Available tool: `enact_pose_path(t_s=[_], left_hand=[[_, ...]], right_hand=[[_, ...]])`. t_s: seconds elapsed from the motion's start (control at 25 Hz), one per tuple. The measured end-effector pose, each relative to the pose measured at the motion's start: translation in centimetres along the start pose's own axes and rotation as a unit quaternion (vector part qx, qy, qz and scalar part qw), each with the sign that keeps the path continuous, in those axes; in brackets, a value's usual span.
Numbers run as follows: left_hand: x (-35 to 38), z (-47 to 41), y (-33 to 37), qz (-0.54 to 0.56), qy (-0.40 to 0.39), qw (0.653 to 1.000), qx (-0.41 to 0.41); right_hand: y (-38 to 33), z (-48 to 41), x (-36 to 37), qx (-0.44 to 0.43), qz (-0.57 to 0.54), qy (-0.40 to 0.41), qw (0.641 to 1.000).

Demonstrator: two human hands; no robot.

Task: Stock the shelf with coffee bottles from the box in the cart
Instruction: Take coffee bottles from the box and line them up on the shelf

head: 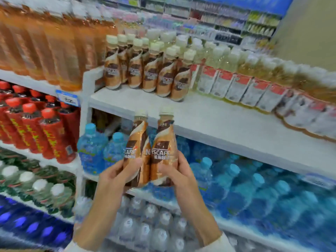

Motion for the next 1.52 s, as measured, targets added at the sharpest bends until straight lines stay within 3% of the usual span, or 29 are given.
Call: enact_pose_path(t_s=[0.36, 0.6, 0.8, 0.96, 1.08, 1.28, 1.4, 1.52], left_hand=[[12.2, -4.9, 4.6, -0.116, -0.146, 0.978, 0.094], [15.5, -9.7, 5.4, -0.267, -0.072, 0.941, 0.196], [15.5, -12.1, 4.3, -0.322, -0.052, 0.924, 0.199], [15.2, -12.6, 3.8, -0.336, -0.063, 0.915, 0.216], [14.6, -12.8, 3.6, -0.316, -0.117, 0.918, 0.208], [13.2, -14.3, 4.3, -0.251, -0.198, 0.93, 0.184], [13.5, -14.2, 4.4, -0.252, -0.168, 0.93, 0.207], [14.0, -13.7, 4.2, -0.262, -0.111, 0.929, 0.238]], right_hand=[[-9.7, -2.6, -9.8, -0.117, 0.054, 0.083, 0.988], [-11.0, -7.8, -11.4, -0.133, 0.127, 0.09, 0.979], [-8.5, -10.2, -11.6, -0.1, 0.112, 0.102, 0.984], [-8.0, -10.4, -11.8, -0.107, 0.135, 0.101, 0.98], [-7.4, -9.7, -12.1, -0.114, 0.183, 0.119, 0.969], [-7.1, -8.8, -11.0, -0.133, 0.305, 0.262, 0.906], [-6.8, -8.9, -11.0, -0.139, 0.35, 0.263, 0.888], [-7.3, -8.9, -11.7, -0.126, 0.33, 0.215, 0.911]])
Point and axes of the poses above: each hand's wrist, its own z-axis away from the middle knuckle, its own x-axis out of the palm, y = z × x, the point moved 1 cm from there along -z, towards the middle knuckle, and after that the axes turned 4 degrees about -x, right-handed, at the moved point
